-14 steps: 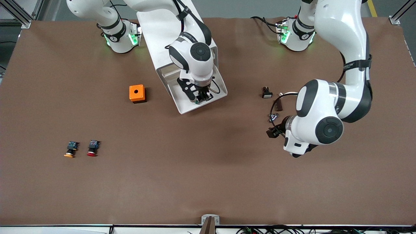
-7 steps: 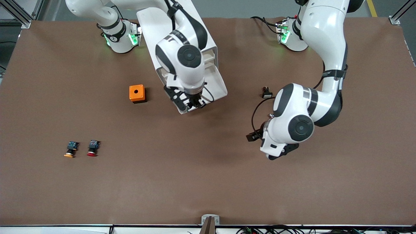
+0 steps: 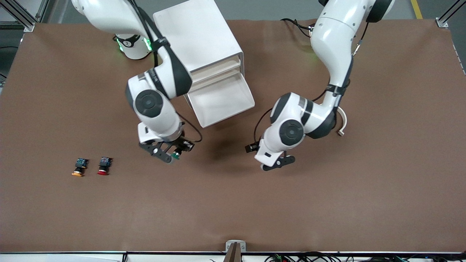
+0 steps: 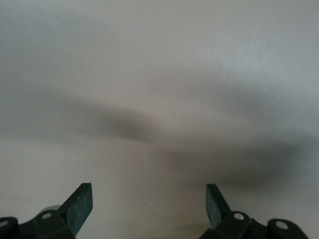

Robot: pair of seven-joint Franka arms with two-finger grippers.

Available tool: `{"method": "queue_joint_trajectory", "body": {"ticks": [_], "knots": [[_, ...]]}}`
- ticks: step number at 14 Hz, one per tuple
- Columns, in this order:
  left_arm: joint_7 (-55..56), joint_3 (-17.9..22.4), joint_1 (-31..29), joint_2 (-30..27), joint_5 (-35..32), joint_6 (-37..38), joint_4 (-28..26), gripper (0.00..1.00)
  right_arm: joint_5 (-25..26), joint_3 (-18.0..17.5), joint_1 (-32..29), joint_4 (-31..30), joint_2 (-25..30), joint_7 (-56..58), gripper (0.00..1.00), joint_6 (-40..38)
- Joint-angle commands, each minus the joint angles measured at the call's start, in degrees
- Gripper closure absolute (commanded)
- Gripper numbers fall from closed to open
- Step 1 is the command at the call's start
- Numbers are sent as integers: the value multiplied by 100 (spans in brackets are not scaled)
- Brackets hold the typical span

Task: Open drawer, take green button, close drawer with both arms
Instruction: 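Carry the green button toward the red button while the left gripper closes drawer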

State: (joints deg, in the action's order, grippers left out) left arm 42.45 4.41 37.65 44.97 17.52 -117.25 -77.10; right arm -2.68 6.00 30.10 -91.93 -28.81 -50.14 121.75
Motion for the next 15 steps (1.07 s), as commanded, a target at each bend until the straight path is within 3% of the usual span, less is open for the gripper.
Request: {"method": "queue_joint_trajectory", "body": {"ticks": [1, 7, 11, 15], "knots": [[254, 33, 285, 152, 50, -192, 2, 0, -31, -108, -618, -860, 68, 1213, 99, 847], [799, 25, 1094, 310, 68, -403, -7, 1, -31, -108, -1682, -1634, -11, 3315, 99, 1736], [1264, -2, 1551, 284, 94, -404, -77, 0, -31, -108, -2043, -1846, -142, 4011, 99, 2177], [1739, -484, 1613, 240, 94, -395, -86, 0, -31, -108, -2192, -1794, -441, 4083, 99, 2459]]}}
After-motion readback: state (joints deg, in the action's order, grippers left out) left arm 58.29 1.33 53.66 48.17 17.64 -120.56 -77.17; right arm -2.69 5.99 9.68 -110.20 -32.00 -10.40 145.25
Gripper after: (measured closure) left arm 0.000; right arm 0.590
